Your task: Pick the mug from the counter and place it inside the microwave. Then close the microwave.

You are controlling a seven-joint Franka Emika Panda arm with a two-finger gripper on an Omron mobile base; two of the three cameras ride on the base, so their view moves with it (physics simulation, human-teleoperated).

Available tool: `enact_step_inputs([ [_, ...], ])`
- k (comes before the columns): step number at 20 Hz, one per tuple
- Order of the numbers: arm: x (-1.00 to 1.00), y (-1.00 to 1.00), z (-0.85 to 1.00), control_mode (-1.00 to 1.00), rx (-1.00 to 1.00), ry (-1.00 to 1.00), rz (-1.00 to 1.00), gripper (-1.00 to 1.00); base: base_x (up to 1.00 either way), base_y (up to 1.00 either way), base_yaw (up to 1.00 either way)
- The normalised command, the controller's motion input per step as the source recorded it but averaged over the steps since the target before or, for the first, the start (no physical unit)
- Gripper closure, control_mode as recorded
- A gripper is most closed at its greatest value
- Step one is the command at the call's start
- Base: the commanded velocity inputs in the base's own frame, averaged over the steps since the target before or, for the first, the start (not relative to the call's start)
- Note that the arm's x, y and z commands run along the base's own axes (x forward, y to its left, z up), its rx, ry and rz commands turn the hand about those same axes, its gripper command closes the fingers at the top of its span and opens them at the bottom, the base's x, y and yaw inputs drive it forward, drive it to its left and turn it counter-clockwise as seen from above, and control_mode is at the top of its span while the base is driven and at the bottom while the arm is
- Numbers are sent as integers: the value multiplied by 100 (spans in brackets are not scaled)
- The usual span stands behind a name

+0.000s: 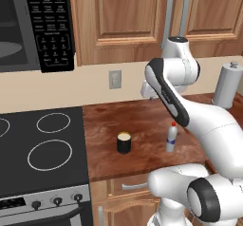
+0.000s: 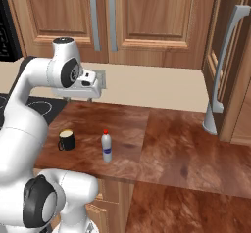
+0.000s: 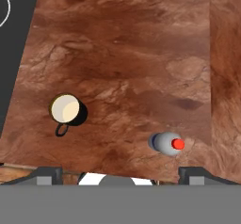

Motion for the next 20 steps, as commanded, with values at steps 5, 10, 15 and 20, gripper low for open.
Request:
enact_step_inputs([
  [5, -34, 6, -23, -100, 4, -3, 1, -100, 0, 0, 0],
  [10, -38, 1, -33, -100, 14, 0, 2, -100, 0, 0, 0],
  [15, -14, 11, -22, -100, 7, 0, 1, -100, 0, 0, 0],
  [20, 11, 20, -3, -100, 0, 0, -2, -100, 0, 0, 0],
])
